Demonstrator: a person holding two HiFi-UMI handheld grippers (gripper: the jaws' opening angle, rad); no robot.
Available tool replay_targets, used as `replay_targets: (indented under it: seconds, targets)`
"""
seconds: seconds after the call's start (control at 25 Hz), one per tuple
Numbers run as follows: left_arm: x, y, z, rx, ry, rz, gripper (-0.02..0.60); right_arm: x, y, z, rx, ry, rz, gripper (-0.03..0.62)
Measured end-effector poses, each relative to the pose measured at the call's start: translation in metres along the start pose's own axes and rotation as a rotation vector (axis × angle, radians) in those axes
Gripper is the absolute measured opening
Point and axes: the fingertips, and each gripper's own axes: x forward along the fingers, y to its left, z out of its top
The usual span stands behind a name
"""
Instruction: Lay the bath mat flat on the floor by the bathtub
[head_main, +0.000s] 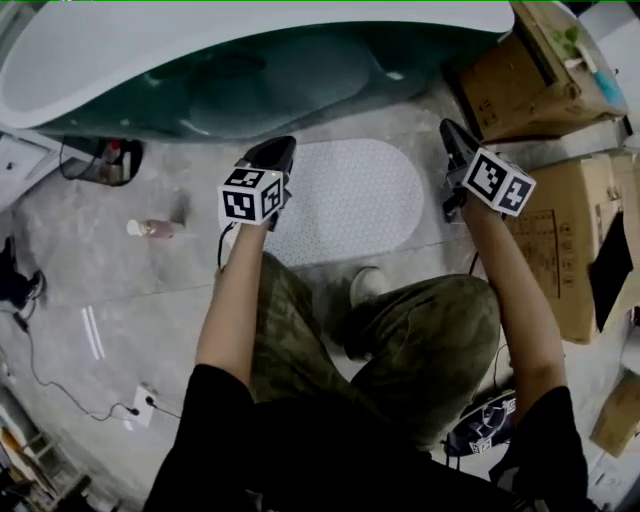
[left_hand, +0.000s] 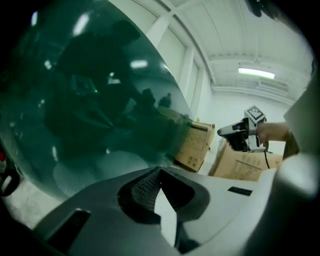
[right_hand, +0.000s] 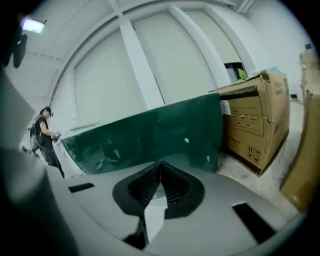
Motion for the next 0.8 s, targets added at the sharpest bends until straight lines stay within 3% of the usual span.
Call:
replay_targets:
  seconds: [0.12,0.24,0.36,0.56,0.64,0.72,0.8]
  targets:
    - [-0.020,-0.001,0.015,-0.052,-0.117,0.006,0.020,-0.011,0.026,0.054,0.192,-0.069,0.007,0.023]
    - [-0.037,0.002,0.021,0.001,-0.150,0.032,0.020,-0.035,0.064,0.095,0.427,-0.217,0.027,0.023]
    - [-0.044,0.002,0.022,0.040,-0.180,0.061,0.020,-0.055,0.088,0.083,0.385,-0.288,-0.008,0.023]
    - [-0.043,-0.018,0.014,0.057,-0.218,0.013,0.020,-0.046,0.084,0.040,0.489,-0.189,-0.008,0.023]
    - [-0.043,-0.023,0.025,0.033,-0.226,0.015,0.020,-0.032,0.095,0.047,0.409,-0.169,0.056,0.023]
    - [-0.045,-0.020,0.028,-0.024,-0.177,0.075,0.020,-0.012,0.106,0.057,0.275,-0.174,0.136,0.021]
    - [-0.065,-0.023,0.023,-0.081,-0.109,0.146,0.020,0.005,0.104,0.031,0.252,-0.094,0.133,0.021]
